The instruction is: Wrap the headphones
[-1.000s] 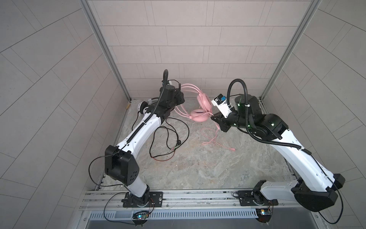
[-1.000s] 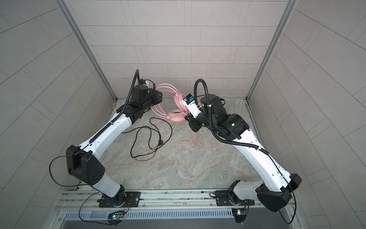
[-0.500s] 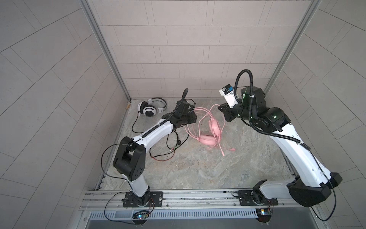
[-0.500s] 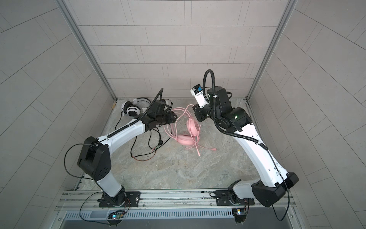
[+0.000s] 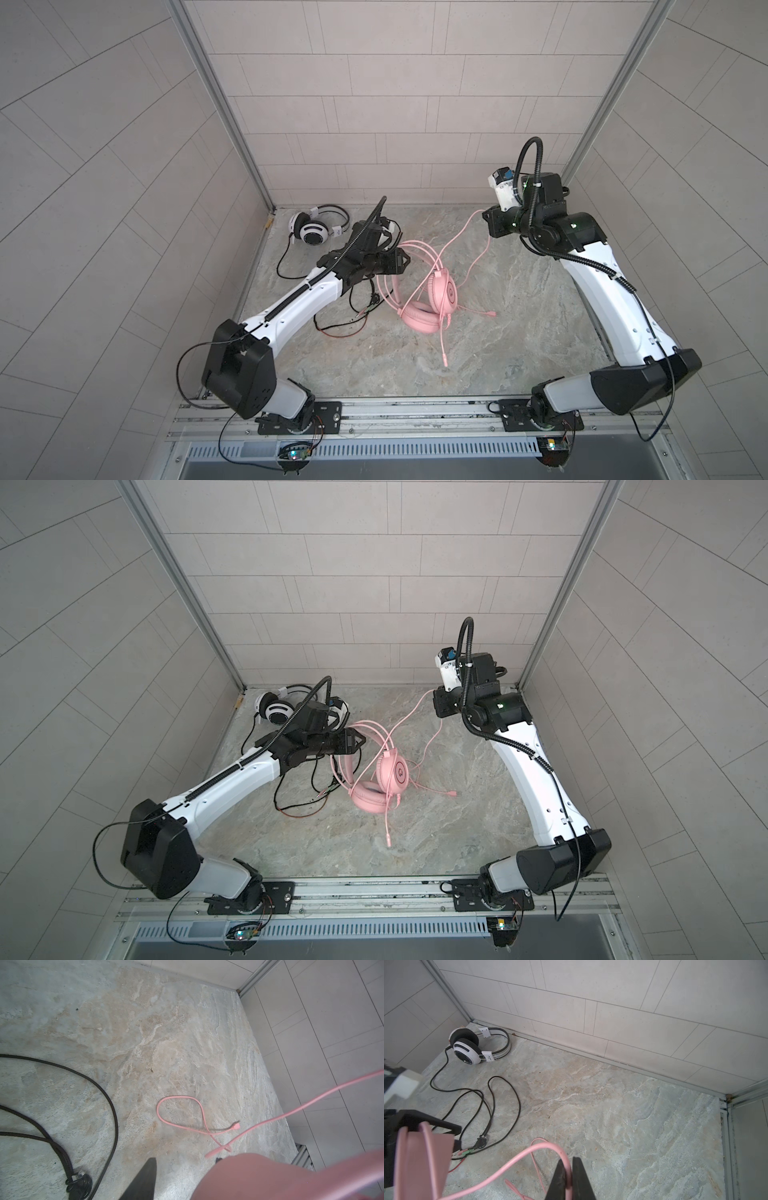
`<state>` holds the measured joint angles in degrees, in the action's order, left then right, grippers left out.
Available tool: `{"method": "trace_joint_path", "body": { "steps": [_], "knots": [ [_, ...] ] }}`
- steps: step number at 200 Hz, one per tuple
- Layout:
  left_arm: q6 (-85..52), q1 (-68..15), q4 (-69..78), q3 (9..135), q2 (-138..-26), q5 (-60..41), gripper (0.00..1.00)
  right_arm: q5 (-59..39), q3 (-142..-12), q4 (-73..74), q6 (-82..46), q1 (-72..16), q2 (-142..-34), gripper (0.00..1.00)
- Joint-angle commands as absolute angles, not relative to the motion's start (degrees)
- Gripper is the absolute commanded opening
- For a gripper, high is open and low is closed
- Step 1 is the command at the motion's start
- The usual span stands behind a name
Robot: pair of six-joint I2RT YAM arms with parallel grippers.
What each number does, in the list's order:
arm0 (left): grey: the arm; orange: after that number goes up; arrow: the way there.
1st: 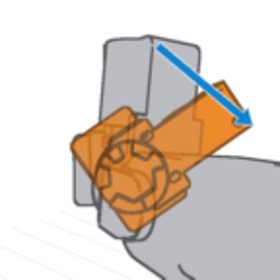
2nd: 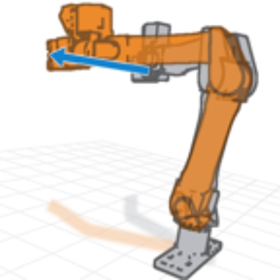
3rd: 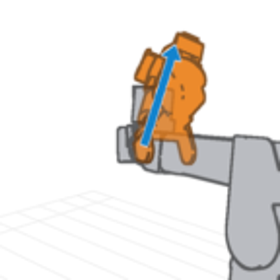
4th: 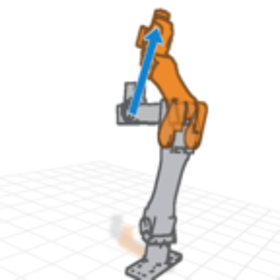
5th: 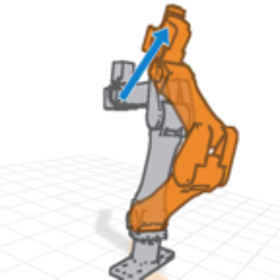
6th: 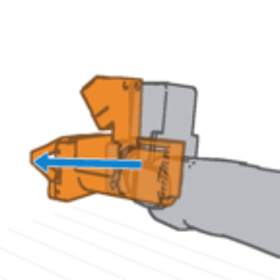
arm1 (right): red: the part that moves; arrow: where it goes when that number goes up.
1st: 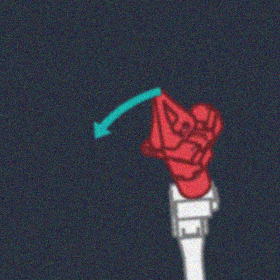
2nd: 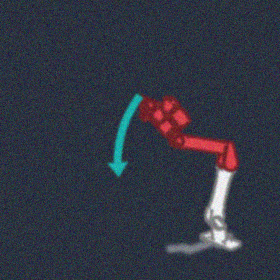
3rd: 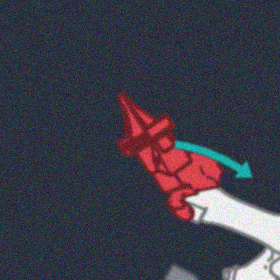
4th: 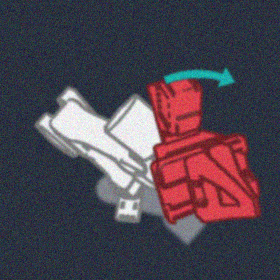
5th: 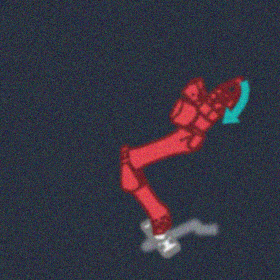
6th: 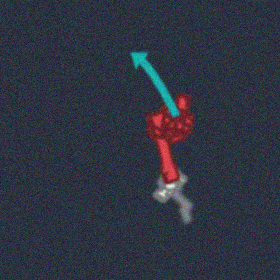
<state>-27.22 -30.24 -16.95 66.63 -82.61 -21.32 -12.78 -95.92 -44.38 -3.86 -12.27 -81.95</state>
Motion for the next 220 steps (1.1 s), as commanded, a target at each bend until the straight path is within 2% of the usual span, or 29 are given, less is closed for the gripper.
{"method": "trace_joint_path", "body": {
  "steps": [1,34,63,119,155,192,220],
  "knots": [
    [-25.9,-30.0,-17.7,65.8,-78.6,-24.9,0.0,-12.4,-94.5,-43.0,-5.5,-9.3,-82.7,0.1],
    [-25.6,-29.4,-17.3,64.1,-74.5,-26.5,0.0,-14.6,-91.1,-39.7,-7.8,-6.2,-83.9,0.1],
    [-26.0,-28.4,-17.3,63.7,-73.1,-31.6,0.0,-16.1,-88.7,-37.1,-9.1,-5.8,-86.1,0.1],
    [-28.0,-26.9,-15.4,62.8,-73.0,-40.0,0.0,-26.0,-83.6,-29.8,-12.5,-5.9,-89.9,0.1],
    [-39.1,-23.3,-2.0,60.8,-73.0,-44.9,0.0,-34.9,-75.9,-20.0,-17.3,-9.1,-90.4,0.1],
    [-49.1,-22.3,10.1,61.4,-75.8,-46.8,0.0,-35.9,-72.6,-14.7,-15.7,-18.2,-90.7,0.15],
    [-55.4,-22.2,18.6,62.0,-77.7,-45.8,0.0,-40.9,-69.9,-2.4,-22.4,-21.3,-91.3,0.18]
  ]
}}
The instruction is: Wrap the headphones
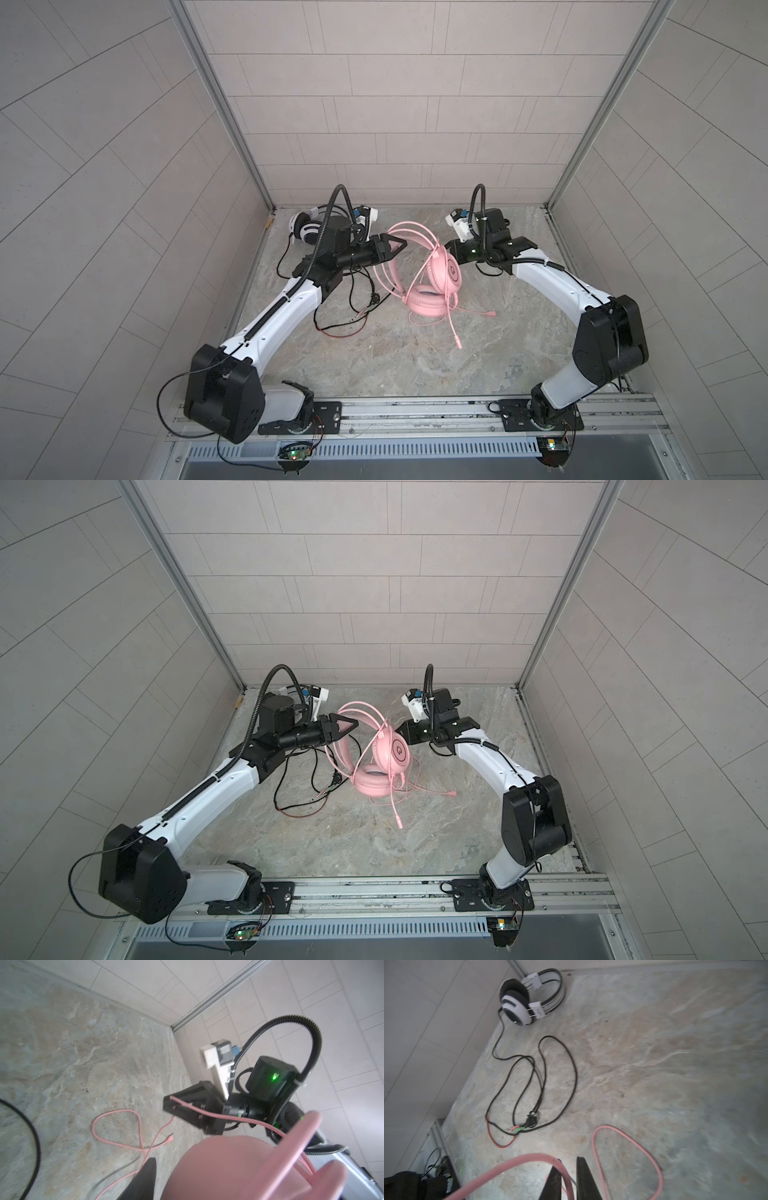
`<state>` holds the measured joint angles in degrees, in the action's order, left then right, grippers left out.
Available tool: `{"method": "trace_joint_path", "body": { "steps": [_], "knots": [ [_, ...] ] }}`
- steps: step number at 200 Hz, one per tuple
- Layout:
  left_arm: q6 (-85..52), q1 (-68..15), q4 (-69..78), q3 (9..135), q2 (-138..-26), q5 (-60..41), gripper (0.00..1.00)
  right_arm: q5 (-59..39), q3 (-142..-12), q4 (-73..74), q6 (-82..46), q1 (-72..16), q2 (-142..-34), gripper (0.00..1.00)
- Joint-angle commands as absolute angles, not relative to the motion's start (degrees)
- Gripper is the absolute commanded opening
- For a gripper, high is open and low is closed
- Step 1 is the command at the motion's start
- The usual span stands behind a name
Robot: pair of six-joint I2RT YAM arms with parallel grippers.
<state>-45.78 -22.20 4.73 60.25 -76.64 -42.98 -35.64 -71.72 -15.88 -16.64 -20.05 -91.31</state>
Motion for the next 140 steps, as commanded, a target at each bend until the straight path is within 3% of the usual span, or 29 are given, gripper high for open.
{"method": "trace_joint_path", "body": {
  "steps": [1,27,76,140],
  "knots": [
    [-55.7,-22.2,18.9,62.1,-77.7,-45.7,0.0,-41.1,-69.8,-1.7,-22.9,-21.4,-91.4,0.18],
    [-61.7,-22.2,26.2,62.3,-78.3,-43.9,0.0,-46.2,-67.1,12.8,-32.0,-21.4,-93.3,0.23],
    [-64.6,-21.5,25.4,65.5,-77.6,-41.2,0.0,-47.9,-65.9,21.3,-34.8,-23.8,-98.2,0.35],
    [-68.3,-17.4,23.1,67.3,-74.5,-32.9,0.0,-48.9,-60.9,30.9,-38.9,-25.0,-103.7,0.37]
  ]
}}
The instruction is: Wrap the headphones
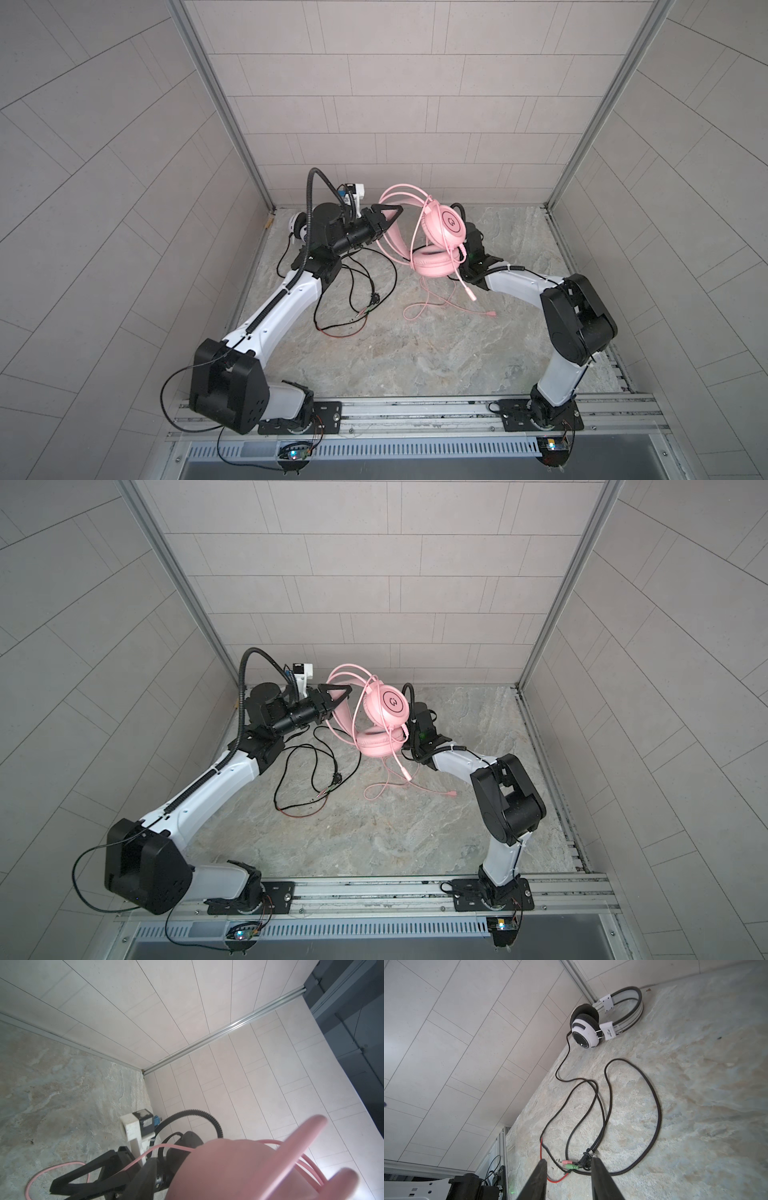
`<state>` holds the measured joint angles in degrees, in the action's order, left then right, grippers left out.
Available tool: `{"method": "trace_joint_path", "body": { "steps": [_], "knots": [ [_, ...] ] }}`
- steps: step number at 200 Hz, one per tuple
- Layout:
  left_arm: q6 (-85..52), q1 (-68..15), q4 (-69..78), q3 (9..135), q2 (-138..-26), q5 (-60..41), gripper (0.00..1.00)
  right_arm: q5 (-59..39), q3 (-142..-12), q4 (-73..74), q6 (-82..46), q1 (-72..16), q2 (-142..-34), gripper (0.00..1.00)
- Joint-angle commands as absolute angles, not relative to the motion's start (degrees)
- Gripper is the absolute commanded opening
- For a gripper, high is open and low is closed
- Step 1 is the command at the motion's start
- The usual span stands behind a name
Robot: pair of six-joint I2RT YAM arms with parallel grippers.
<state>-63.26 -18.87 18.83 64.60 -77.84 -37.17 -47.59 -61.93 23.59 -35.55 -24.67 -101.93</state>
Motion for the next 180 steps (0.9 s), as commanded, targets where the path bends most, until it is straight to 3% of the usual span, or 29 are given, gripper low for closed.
{"method": "trace_joint_path", "body": {
  "steps": [1,81,149,180],
  "knots": [
    [-68.4,-17.4,23.1,67.3,-74.4,-32.7,0.0,-49.0,-60.9,31.1,-39.0,-25.1,-103.8,0.38],
    [-73.3,-16.2,24.3,72.8,-74.4,-18.5,0.0,-49.8,-55.1,44.1,-46.1,-28.4,-109.7,0.37],
    [-68.8,-15.4,16.0,79.0,-76.6,-1.3,0.0,-49.1,-48.6,38.2,-42.4,-30.6,-105.9,0.2],
    [-68.3,-14.4,15.0,81.5,-80.3,3.6,0.0,-45.9,-47.2,26.5,-36.2,-32.8,-100.6,0.13]
  ]
}}
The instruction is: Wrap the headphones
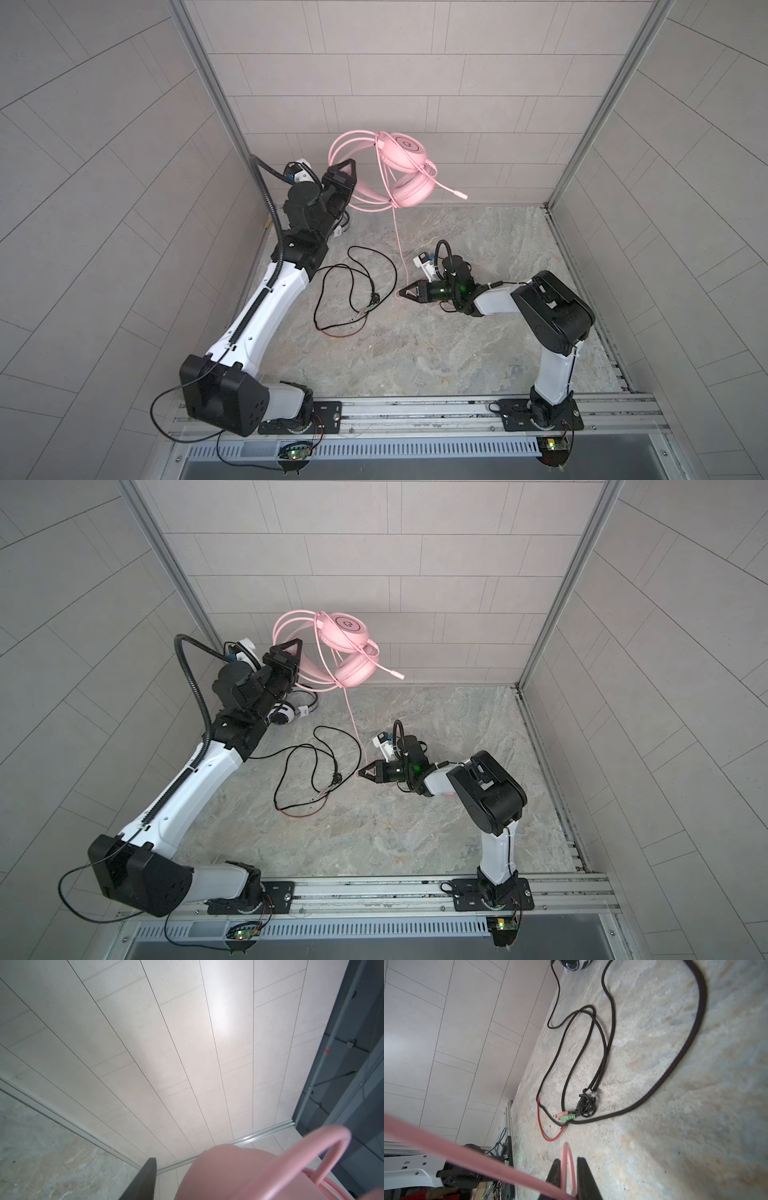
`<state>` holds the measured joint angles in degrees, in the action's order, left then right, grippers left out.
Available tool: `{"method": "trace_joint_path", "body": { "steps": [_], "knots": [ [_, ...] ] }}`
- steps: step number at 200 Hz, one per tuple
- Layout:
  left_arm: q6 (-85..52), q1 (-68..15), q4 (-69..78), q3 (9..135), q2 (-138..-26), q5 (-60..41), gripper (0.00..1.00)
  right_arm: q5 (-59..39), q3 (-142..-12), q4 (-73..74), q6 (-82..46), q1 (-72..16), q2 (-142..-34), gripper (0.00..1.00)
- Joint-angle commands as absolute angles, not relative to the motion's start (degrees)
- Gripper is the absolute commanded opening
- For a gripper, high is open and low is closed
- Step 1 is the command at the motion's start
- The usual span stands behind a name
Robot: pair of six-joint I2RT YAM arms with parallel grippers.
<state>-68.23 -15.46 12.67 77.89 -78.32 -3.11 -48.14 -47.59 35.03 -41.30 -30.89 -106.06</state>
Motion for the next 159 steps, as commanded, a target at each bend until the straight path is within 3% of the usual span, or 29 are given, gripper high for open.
{"method": "trace_joint_path", "body": {
  "steps": [1,89,127,159],
  "knots": [
    [-68.3,-14.4,15.0,81.6,-80.4,3.7,0.0,-45.7,-47.2,26.0,-36.0,-32.9,-100.4,0.13],
    [-62.0,-9.5,13.3,89.4,-89.6,12.0,0.0,-33.3,-45.3,-5.3,-20.6,-39.8,-81.2,0.0],
    [-57.1,-9.6,15.1,86.3,-91.2,18.3,0.0,-26.6,-52.4,-21.3,-14.8,-44.8,-73.9,0.0],
    [-53.3,-9.7,18.1,80.1,-91.8,26.6,0.0,-20.9,-56.2,-26.6,-13.0,-45.4,-64.3,0.0]
  ]
}}
